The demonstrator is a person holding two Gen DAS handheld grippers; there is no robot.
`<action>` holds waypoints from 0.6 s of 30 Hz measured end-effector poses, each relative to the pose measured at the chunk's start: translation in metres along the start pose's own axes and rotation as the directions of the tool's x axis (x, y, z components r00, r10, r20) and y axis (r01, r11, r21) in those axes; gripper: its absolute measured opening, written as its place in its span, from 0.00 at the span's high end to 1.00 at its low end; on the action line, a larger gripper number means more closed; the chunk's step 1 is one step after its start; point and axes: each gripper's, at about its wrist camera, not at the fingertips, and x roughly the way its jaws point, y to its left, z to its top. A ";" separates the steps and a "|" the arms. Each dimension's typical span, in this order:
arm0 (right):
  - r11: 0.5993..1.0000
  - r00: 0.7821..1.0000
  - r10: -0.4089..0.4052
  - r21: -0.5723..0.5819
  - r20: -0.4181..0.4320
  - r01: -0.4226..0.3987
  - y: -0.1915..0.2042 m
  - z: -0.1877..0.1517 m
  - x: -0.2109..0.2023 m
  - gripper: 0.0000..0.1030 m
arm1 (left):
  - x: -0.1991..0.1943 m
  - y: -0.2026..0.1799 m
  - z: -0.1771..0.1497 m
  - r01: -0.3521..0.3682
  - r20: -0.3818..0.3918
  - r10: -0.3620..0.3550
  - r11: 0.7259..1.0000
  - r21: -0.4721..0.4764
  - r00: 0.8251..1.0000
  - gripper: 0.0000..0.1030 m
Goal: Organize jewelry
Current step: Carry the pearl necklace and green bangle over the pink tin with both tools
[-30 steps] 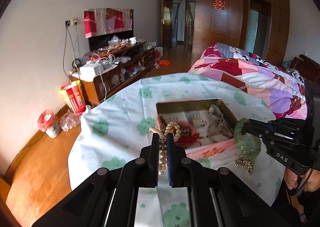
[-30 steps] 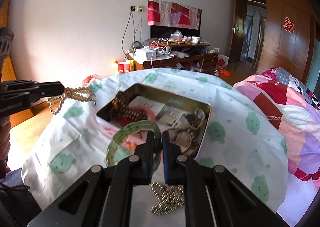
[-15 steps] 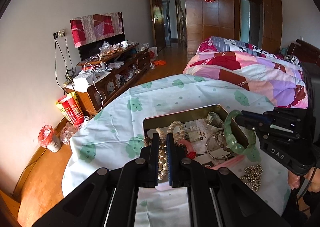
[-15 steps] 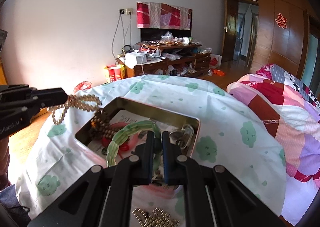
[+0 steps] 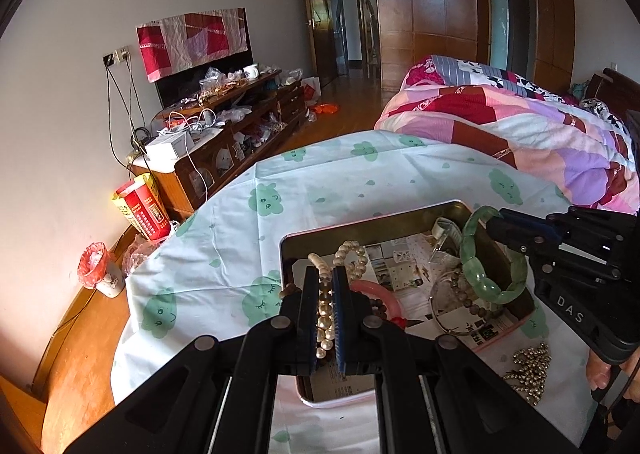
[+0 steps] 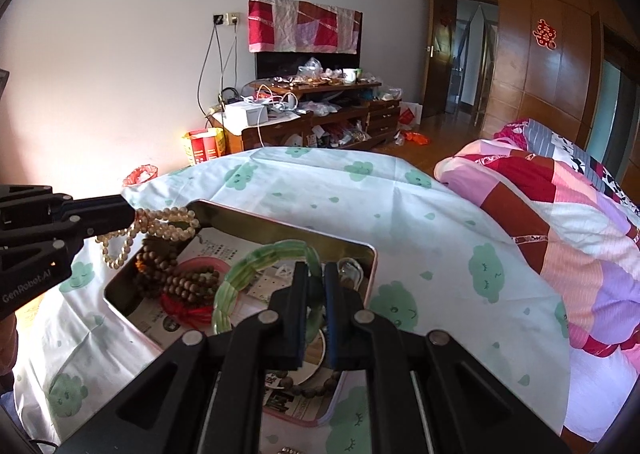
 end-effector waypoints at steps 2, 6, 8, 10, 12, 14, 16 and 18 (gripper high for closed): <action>1.000 1.000 -0.004 0.004 -0.004 0.004 -0.001 -0.001 0.002 0.90 | 0.004 -0.001 -0.001 -0.002 -0.008 0.002 1.000 0.001 1.000 0.95; 1.000 1.000 -0.011 0.003 -0.011 0.011 -0.002 -0.003 0.005 0.90 | 0.009 -0.002 -0.003 -0.005 -0.021 0.005 1.000 0.005 1.000 0.95; 1.000 1.000 -0.014 0.001 -0.016 0.014 -0.001 -0.004 0.007 0.90 | 0.013 -0.003 -0.004 -0.005 -0.029 0.005 1.000 0.007 1.000 0.95; 1.000 1.000 -0.018 0.001 -0.023 0.018 -0.001 -0.005 0.009 0.90 | 0.017 -0.004 -0.004 -0.002 -0.040 0.002 1.000 0.014 0.999 0.94; 1.000 0.999 -0.016 0.003 -0.036 0.016 0.000 -0.007 0.013 0.90 | 0.018 -0.004 -0.006 -0.014 -0.036 0.015 1.000 0.013 0.999 0.94; 1.000 0.999 -0.017 0.003 -0.052 0.017 0.000 -0.009 0.016 0.86 | 0.020 -0.004 -0.007 -0.029 -0.044 0.030 0.999 0.019 0.999 0.94; 1.000 0.998 -0.011 0.013 -0.060 0.011 -0.002 -0.011 0.018 0.83 | 0.020 -0.004 -0.008 -0.033 -0.052 0.034 0.999 0.017 0.998 0.91; 1.000 0.998 -0.010 0.021 -0.065 0.012 -0.003 -0.013 0.018 0.76 | 0.017 -0.003 -0.009 -0.055 -0.053 0.055 0.998 0.008 0.997 0.76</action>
